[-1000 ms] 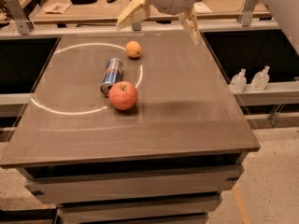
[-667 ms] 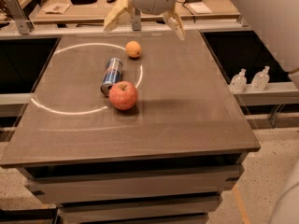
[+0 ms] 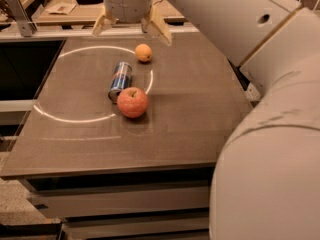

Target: Place redbull can upright

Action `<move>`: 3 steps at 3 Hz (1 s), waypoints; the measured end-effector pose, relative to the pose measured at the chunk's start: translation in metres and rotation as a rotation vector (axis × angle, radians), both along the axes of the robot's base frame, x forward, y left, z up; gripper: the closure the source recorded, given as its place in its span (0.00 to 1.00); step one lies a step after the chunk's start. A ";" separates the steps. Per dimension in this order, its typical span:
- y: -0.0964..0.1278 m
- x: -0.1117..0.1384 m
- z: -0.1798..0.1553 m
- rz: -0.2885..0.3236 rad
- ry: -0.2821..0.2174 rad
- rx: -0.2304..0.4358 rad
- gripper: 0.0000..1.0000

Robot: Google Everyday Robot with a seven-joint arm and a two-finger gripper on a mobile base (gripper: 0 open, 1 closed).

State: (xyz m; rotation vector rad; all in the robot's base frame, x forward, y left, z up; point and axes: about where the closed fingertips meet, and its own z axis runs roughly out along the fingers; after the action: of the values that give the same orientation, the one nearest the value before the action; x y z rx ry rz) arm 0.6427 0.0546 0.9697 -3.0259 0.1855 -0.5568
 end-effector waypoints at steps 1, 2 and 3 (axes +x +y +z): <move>0.027 0.013 -0.016 -0.062 0.042 0.017 0.00; 0.049 0.004 -0.026 -0.005 0.091 0.028 0.00; 0.047 -0.006 -0.036 0.071 0.135 0.019 0.00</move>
Offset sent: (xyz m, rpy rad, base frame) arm -0.0279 0.0562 -0.0375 -0.0338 0.2188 0.0797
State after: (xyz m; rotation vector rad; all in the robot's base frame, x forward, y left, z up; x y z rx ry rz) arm 0.6370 0.1012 0.9334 -3.0383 0.0878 -0.3442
